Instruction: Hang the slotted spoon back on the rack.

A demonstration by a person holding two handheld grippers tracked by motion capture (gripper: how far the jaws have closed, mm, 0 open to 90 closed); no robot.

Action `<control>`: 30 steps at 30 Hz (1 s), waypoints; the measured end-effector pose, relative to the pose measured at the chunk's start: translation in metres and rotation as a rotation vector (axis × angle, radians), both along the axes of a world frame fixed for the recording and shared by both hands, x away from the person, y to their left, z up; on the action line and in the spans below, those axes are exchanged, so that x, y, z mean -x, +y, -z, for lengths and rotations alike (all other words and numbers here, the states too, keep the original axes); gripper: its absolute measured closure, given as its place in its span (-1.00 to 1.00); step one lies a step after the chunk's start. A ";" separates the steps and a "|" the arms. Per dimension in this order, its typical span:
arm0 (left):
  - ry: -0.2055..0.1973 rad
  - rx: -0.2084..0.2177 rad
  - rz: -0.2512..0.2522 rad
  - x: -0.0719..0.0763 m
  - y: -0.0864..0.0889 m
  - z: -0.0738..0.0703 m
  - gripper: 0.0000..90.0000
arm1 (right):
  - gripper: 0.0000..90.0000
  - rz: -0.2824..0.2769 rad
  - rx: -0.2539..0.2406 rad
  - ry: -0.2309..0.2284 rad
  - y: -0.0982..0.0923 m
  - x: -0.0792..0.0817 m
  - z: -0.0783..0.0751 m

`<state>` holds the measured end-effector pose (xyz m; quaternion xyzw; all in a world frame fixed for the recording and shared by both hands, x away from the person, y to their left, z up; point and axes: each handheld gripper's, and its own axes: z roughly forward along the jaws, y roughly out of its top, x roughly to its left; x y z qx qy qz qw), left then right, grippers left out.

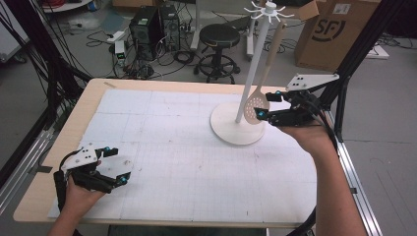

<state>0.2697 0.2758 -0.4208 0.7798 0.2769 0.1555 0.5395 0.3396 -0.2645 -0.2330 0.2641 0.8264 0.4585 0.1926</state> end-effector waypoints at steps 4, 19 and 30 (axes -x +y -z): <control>0.000 0.003 -0.001 0.000 0.000 0.000 -0.96 | -0.25 -0.026 0.004 0.000 0.006 0.004 0.003; 0.001 0.004 -0.001 0.000 0.000 0.000 -0.96 | -0.41 -0.061 -0.005 0.038 0.006 0.016 0.034; 0.001 0.000 -0.001 0.000 0.000 0.000 -0.96 | -0.48 -0.072 -0.026 0.059 0.000 0.025 0.067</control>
